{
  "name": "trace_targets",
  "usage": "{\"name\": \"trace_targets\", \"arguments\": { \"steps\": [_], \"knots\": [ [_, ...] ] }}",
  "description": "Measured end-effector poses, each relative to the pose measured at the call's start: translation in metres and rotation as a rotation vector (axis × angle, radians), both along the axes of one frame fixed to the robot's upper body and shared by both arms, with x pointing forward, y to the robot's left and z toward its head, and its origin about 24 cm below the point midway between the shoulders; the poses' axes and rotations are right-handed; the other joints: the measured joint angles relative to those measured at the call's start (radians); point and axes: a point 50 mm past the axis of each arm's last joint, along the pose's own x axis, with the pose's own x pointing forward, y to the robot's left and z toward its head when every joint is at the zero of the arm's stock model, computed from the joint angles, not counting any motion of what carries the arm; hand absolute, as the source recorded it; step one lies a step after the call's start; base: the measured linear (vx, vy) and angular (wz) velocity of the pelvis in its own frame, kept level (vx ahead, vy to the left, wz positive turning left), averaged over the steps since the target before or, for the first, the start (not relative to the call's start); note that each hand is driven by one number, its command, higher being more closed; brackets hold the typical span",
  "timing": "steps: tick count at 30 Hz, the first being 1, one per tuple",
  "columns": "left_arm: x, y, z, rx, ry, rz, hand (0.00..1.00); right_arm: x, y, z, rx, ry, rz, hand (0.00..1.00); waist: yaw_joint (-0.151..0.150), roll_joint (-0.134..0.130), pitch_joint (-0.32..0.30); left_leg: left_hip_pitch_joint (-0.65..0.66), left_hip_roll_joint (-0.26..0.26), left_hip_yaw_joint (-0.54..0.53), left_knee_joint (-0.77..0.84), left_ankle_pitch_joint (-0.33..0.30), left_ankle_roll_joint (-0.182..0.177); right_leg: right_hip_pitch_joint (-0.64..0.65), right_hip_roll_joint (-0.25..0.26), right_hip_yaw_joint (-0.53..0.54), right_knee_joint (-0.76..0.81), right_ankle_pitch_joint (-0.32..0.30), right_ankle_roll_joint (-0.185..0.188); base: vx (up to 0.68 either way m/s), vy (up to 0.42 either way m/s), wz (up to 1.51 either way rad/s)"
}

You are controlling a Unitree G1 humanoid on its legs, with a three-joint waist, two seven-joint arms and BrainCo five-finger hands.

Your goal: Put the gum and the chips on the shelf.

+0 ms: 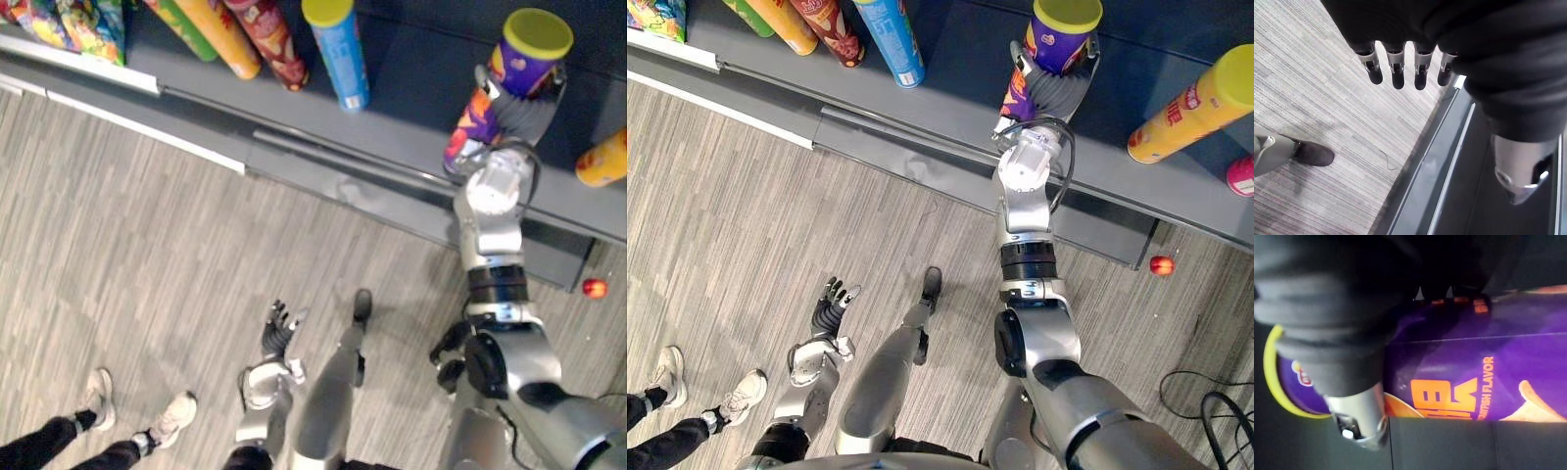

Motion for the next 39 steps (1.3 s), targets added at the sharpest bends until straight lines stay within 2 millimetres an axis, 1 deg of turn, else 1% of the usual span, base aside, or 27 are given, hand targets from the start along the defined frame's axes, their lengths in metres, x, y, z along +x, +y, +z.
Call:
{"name": "trace_targets", "arguments": {
  "steps": [4,8,11,13,15,17,21,26,31,35,38,39],
  "knots": [
    [0.003,0.0,0.007,-0.003,-0.033,0.001,0.0,-0.001,0.002,0.012,-0.004,-0.031,0.002,1.0,0.0,0.0,0.0,-0.025,-0.006,0.0,0.002,0.002,-0.001,-0.029,-0.015,-0.004,0.024,-0.011,0.0,0.0,-0.055,0.09],
    [0.004,-0.001,0.009,-0.006,-0.041,0.0,0.0,-0.002,-0.004,0.022,-0.016,-0.058,-0.019,1.0,0.003,0.0,0.0,-0.043,-0.005,0.003,0.002,0.004,-0.003,-0.043,-0.023,-0.015,0.038,-0.018,-0.001,-0.01,-0.056,0.1],
    [0.005,-0.001,0.01,-0.008,-0.049,0.002,0.0,-0.004,-0.008,0.035,-0.013,-0.094,-0.039,1.0,0.004,0.001,0.0,-0.065,-0.008,0.003,0.001,0.012,-0.001,-0.065,-0.036,-0.025,0.059,-0.03,-0.001,-0.01,-0.058,0.15],
    [0.006,-0.001,0.013,-0.009,-0.061,0.001,0.0,-0.006,-0.011,0.039,-0.017,-0.106,-0.049,1.0,0.007,0.0,0.0,-0.074,-0.009,0.003,0.002,0.015,-0.001,-0.074,-0.044,-0.03,0.075,-0.04,-0.002,0.0,-0.063,0.15],
    [0.007,-0.001,0.016,-0.01,-0.075,0.001,0.0,-0.007,-0.011,0.048,-0.007,-0.134,-0.053,1.0,0.015,0.001,0.0,-0.094,-0.011,0.004,0.002,0.019,-0.003,-0.099,-0.051,-0.03,0.09,-0.046,-0.005,-0.01,-0.07,0.04],
    [0.008,-0.002,0.018,-0.013,-0.084,0.0,0.0,-0.009,-0.015,0.053,-0.005,-0.152,-0.064,1.0,0.023,0.001,0.0,-0.106,-0.012,0.003,0.002,0.023,0.0,-0.116,-0.055,-0.031,0.102,-0.05,-0.007,-0.01,-0.069,0.04],
    [0.01,-0.002,0.022,-0.018,-0.103,0.003,0.0,-0.011,-0.022,0.057,-0.006,-0.165,-0.087,1.0,0.024,0.001,0.0,-0.124,-0.022,0.001,0.004,0.027,0.002,-0.14,-0.075,-0.031,0.133,-0.066,-0.006,0.0,-0.067,0.09],
    [0.013,-0.003,0.028,-0.024,-0.132,0.004,0.0,-0.018,-0.022,0.07,-0.008,-0.215,-0.087,1.0,0.024,0.001,0.0,-0.156,-0.023,0.002,0.014,0.028,0.002,-0.168,-0.078,-0.034,0.136,-0.067,-0.007,0.0,-0.049,0.03],
    [0.016,-0.008,0.036,-0.078,-0.168,0.02,0.0,-0.023,-0.021,0.079,-0.007,-0.258,-0.082,1.0,0.025,0.001,0.0,-0.199,-0.027,0.006,0.039,0.023,-0.003,-0.203,-0.089,-0.036,0.155,-0.069,-0.011,-0.01,-0.05,0.05],
    [0.016,-0.011,0.036,-0.098,-0.168,0.025,0.0,-0.023,-0.02,0.08,-0.006,-0.259,-0.08,1.0,0.023,0.001,0.0,-0.221,-0.022,0.033,0.057,0.022,-0.002,-0.224,-0.096,-0.033,0.17,-0.073,-0.016,-0.03,-0.054,0.01],
    [0.017,-0.011,0.04,-0.1,-0.188,0.024,0.0,-0.024,-0.02,0.082,-0.006,-0.266,-0.079,1.0,0.022,0.001,0.0,-0.24,-0.02,0.042,0.074,0.018,0.002,-0.24,-0.097,-0.029,0.177,-0.073,-0.017,-0.03,-0.05,-0.02],
    [0.017,-0.011,0.04,-0.1,-0.188,0.024,0.0,-0.024,-0.02,0.081,-0.005,-0.264,-0.079,1.0,0.022,0.001,0.0,-0.242,-0.013,0.06,0.075,0.018,0.002,-0.242,-0.097,-0.028,0.18,-0.074,-0.018,-0.04,-0.072,-0.01]
  ]
}}
